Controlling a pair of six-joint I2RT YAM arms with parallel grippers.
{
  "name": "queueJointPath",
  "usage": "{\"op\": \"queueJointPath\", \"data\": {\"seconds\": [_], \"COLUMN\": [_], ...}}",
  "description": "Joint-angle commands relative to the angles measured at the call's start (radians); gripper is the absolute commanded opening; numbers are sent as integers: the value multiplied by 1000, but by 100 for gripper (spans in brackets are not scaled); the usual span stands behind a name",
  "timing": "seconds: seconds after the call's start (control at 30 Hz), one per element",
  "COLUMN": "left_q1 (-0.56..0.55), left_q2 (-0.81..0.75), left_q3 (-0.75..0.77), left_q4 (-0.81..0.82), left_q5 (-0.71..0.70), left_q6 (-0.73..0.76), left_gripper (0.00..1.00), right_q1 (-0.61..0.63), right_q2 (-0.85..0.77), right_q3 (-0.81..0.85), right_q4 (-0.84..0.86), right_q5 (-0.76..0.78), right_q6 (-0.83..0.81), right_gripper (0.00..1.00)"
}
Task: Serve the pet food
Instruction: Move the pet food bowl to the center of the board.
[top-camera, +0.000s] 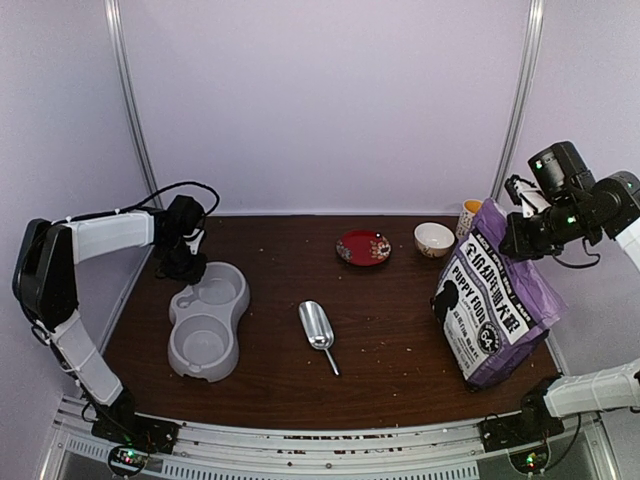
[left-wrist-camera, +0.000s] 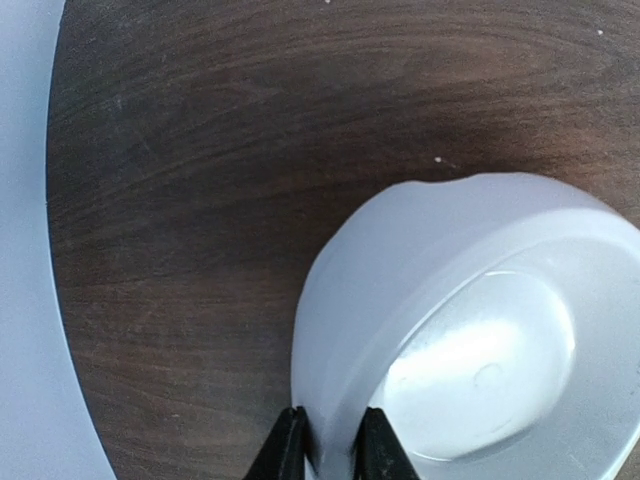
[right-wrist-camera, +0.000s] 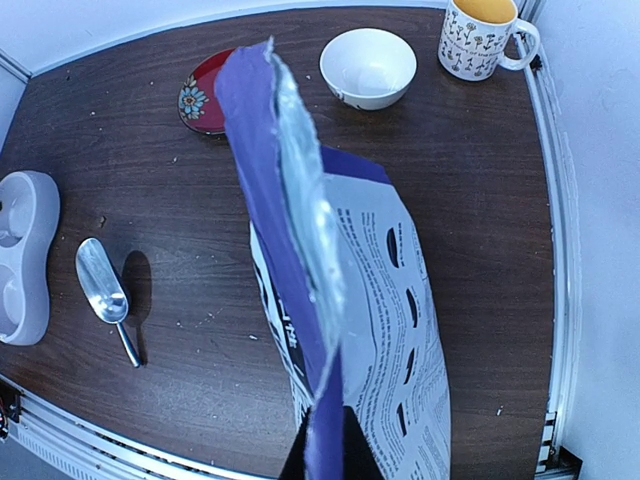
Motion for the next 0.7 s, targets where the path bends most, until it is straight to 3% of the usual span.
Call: {"op": "queueJointPath", "data": {"seconds": [0.0, 0.2, 0.67], "left_q1": [25, 25, 25], "left_q2": [62, 84, -60], "left_q3": [32, -10, -6], "left_q4": [-14, 22, 16], "left_q5": [51, 102, 122], "left_q6": [41, 14, 7], "left_gripper": [16, 25, 76], "right_q1": [5, 5, 5], "right_q2": [-76, -95, -132], "right_q3": [19, 0, -34], "right_q4": [226, 231, 236], "right_q5": [20, 11, -6], "right_q6": [-5, 2, 16], "right_gripper": [0, 0, 0]}}
